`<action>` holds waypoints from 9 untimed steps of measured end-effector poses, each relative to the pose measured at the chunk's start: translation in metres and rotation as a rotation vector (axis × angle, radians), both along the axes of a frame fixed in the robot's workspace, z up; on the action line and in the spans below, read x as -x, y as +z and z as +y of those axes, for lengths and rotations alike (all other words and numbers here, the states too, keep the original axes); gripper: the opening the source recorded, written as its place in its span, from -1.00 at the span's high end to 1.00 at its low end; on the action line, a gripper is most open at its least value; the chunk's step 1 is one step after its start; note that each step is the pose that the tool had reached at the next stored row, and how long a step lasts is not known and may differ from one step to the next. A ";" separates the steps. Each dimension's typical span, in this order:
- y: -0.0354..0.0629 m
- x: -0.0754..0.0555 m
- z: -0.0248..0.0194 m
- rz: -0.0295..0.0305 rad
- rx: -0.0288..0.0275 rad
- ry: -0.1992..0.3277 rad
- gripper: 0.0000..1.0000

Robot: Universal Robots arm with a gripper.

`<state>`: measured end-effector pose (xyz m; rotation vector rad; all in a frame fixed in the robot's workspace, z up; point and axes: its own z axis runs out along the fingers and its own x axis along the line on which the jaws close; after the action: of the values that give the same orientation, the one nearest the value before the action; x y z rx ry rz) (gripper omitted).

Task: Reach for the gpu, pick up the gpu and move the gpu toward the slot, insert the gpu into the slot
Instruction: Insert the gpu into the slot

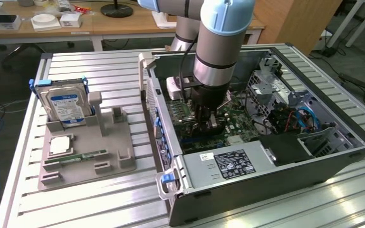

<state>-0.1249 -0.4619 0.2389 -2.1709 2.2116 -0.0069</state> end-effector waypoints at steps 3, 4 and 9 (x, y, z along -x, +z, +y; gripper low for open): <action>0.0000 0.000 0.0000 0.0000 0.0000 0.000 0.48; 0.0000 0.000 0.0000 -0.0001 0.0000 0.000 0.48; 0.0024 0.000 0.0002 -0.0006 -0.0013 0.000 0.48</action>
<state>-0.1246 -0.4618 0.2413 -2.1696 2.2109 -0.0061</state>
